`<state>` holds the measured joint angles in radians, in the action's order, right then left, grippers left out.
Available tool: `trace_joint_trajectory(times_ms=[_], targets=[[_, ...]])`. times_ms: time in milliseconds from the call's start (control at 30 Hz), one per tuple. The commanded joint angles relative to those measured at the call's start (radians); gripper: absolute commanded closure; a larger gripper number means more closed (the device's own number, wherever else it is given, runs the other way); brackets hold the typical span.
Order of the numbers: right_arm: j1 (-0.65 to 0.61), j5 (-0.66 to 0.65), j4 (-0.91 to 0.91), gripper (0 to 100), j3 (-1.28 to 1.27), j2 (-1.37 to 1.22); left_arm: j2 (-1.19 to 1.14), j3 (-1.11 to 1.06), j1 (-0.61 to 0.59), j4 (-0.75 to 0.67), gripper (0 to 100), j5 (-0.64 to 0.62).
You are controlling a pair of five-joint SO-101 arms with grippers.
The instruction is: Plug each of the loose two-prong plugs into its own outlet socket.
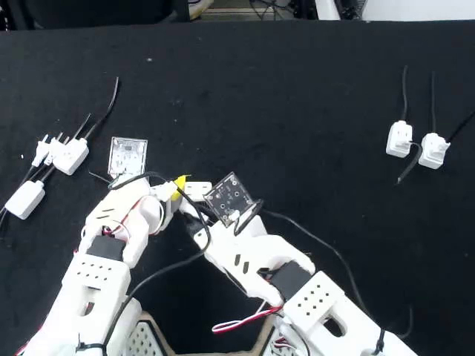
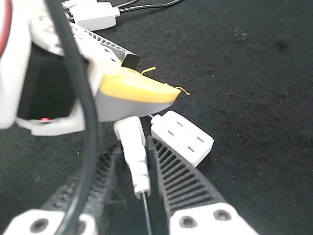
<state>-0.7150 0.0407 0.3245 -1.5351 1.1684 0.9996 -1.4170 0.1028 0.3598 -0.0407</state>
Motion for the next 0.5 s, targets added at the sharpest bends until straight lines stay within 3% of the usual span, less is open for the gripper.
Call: trace_joint_trajectory(times_ms=[0,467], targets=[[0.055,0.012,-0.054,98.8,0.031,0.058,-0.014,-0.002,0.021,-0.003,76,0.005],[0.055,0.012,-0.054,98.8,0.039,0.058,-0.014,-0.035,0.019,-0.074,76,-0.055]])
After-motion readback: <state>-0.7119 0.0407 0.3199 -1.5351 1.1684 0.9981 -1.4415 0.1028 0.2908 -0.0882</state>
